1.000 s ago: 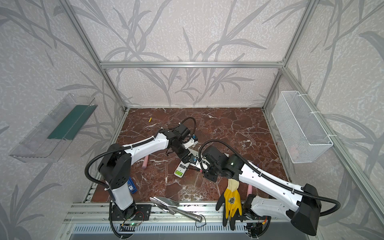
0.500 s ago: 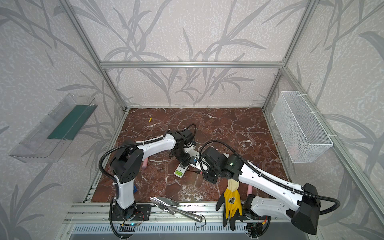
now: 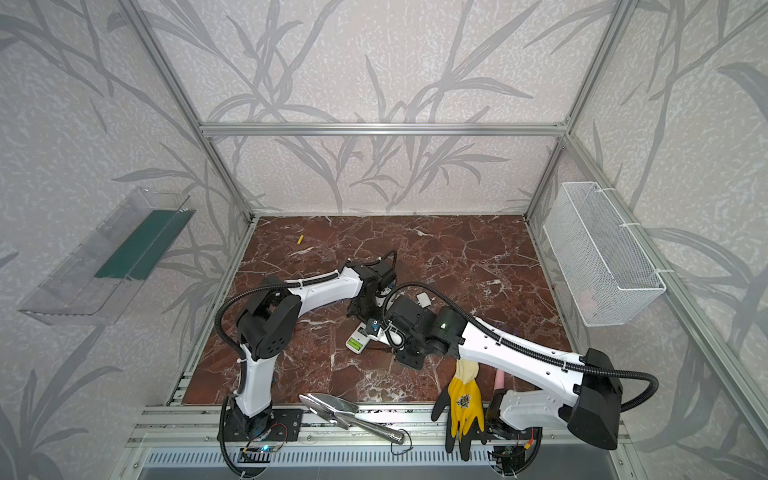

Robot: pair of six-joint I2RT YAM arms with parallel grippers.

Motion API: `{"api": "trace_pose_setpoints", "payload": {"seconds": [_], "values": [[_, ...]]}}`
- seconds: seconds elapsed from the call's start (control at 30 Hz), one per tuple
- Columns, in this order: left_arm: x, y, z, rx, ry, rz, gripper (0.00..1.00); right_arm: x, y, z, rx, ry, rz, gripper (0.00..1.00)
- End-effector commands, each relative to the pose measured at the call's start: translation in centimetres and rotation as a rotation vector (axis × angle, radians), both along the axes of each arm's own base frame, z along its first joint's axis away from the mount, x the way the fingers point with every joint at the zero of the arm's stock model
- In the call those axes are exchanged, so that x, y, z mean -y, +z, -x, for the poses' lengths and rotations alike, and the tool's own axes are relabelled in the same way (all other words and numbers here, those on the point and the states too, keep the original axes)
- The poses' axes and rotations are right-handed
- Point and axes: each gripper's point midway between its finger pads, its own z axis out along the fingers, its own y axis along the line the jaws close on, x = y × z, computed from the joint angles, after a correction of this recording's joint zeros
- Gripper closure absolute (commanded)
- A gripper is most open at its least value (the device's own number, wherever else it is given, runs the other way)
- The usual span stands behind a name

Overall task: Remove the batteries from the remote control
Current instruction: 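Open the left gripper off the screwdriver and grasp the white remote's end, then tilt the remote up with the left gripper while the right aims the screwdriver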

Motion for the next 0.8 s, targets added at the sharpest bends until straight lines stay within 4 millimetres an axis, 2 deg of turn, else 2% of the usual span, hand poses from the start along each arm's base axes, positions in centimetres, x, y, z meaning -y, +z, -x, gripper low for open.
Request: {"api": "trace_pose_setpoints", "payload": {"seconds": [0.0, 0.07, 0.17, 0.47, 0.77], "values": [[-0.9, -1.6, 1.3, -0.066, 0.050, -0.083, 0.54, -0.3, 0.3, -0.1, 0.030, 0.017, 0.038, 1.00], [-0.8, -1.5, 1.3, -0.062, 0.061, -0.114, 0.65, -0.5, 0.2, -0.3, 0.049, 0.024, 0.061, 1.00], [-0.7, -1.5, 1.6, -0.058, 0.073, -0.166, 0.75, -0.8, -0.2, -0.5, 0.078, 0.036, 0.093, 1.00], [-0.5, -1.8, 2.0, -0.024, 0.112, -0.242, 0.99, -1.6, -1.2, -0.9, 0.097, 0.048, 0.156, 1.00], [-0.4, -1.5, 1.8, -0.009, 0.133, -0.246, 1.00, -2.6, -1.3, -1.3, 0.095, 0.030, 0.135, 1.00]]}}
